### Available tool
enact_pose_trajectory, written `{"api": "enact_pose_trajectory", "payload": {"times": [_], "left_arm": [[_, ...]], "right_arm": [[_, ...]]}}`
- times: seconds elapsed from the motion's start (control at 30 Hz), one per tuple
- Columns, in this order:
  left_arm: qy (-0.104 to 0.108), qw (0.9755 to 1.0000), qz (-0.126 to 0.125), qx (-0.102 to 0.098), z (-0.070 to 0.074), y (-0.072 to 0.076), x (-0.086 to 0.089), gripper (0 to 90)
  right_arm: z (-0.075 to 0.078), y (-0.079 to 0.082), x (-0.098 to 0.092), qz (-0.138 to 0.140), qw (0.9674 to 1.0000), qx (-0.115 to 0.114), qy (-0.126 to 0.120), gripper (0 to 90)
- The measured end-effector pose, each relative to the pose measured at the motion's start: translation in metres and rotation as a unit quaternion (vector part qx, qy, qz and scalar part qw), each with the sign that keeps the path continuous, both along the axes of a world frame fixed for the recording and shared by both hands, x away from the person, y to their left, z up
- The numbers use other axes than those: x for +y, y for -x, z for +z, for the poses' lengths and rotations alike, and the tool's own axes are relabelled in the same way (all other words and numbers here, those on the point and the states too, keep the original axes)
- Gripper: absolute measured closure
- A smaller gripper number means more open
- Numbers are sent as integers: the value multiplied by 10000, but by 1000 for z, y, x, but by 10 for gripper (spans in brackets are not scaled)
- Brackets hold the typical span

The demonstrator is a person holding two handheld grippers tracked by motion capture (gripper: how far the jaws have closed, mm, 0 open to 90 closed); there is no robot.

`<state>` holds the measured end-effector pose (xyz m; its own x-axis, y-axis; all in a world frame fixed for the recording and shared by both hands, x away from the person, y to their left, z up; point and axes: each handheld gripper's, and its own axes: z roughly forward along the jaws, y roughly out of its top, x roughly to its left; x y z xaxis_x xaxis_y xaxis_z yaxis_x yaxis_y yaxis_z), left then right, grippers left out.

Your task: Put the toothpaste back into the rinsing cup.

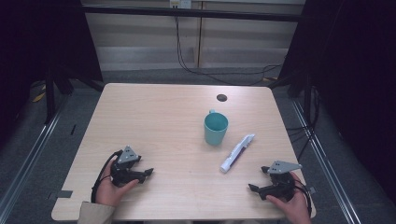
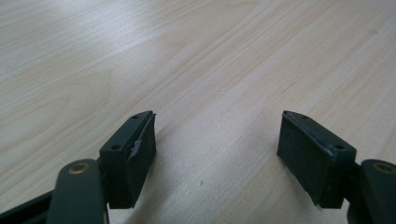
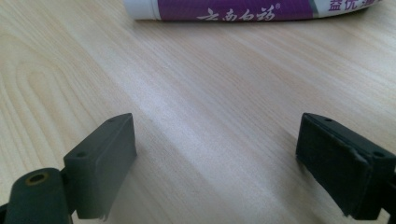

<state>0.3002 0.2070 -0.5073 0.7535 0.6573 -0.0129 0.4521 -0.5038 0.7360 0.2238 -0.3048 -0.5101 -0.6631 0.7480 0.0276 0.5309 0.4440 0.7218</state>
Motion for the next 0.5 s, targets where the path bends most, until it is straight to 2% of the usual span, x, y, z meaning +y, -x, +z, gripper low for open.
{"api": "enact_pose_trajectory", "payload": {"times": [0.17,0.3,0.5], "left_arm": [[-18,10000,-11,8,0,0,0,267],[-30,10000,-31,11,0,0,0,261],[-15,10000,-33,18,0,0,-1,252]], "right_arm": [[0,1,2,-159,9999,12,9,114],[1,0,7,-412,9991,50,27,129],[14,-17,17,-747,9954,579,164,186]]}}
